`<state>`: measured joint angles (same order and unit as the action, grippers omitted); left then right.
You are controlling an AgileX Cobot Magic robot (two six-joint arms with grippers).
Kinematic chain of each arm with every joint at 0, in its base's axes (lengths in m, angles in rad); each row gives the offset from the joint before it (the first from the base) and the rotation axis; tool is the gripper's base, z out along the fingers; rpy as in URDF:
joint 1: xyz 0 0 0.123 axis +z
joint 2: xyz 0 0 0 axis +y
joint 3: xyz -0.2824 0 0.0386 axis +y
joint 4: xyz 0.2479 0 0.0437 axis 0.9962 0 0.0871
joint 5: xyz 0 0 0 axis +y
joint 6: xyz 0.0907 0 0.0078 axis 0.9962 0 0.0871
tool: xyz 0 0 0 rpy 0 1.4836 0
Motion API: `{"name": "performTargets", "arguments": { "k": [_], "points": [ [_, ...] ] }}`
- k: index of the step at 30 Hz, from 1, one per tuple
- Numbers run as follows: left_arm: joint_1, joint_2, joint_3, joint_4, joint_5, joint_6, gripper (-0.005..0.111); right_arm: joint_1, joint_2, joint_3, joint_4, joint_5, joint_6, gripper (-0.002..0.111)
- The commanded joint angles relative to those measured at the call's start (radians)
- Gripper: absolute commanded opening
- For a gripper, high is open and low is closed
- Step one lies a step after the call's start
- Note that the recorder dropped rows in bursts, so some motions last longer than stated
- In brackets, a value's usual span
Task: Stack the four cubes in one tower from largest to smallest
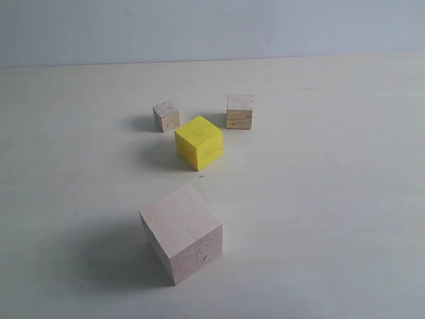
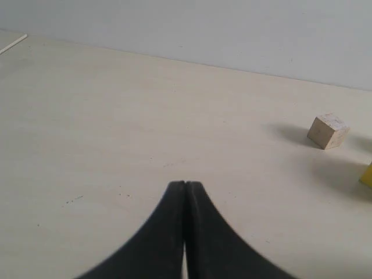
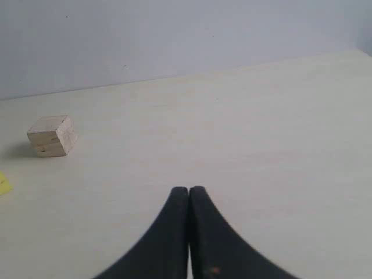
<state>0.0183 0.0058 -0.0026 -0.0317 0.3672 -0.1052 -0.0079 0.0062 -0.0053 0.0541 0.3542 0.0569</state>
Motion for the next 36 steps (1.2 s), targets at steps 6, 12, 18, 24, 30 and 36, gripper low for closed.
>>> {"name": "performTargets", "arguments": {
  "k": [6,12,18,24,30,36],
  "points": [
    [-0.004,-0.006,0.003,-0.006,-0.008,-0.002,0.000,-0.003,-0.006,0.005,-0.007,-0.006,-0.005,0.000],
    [-0.004,-0.006,0.003,-0.006,-0.008,-0.002,0.000,-0.003,-0.006,0.005,-0.007,-0.006,-0.005,0.000],
    [-0.004,-0.006,0.003,-0.006,-0.008,-0.002,0.000,-0.003,-0.006,0.005,-0.007,-0.006,-0.005,0.000],
    [-0.004,-0.006,0.003,-0.006,-0.008,-0.002,0.000,-0.003,-0.006,0.005,-0.009,-0.035,-0.005,0.000],
    [-0.004,-0.006,0.003,-0.006,-0.008,-0.002,0.000,-0.003,-0.006,0.005,-0.007,-0.342,-0.005,0.000],
    [-0.004,-0.006,0.003,-0.006,-0.008,-0.002,0.000,-0.003,-0.006,0.005,-0.007,-0.540,-0.005,0.000]
  ]
}}
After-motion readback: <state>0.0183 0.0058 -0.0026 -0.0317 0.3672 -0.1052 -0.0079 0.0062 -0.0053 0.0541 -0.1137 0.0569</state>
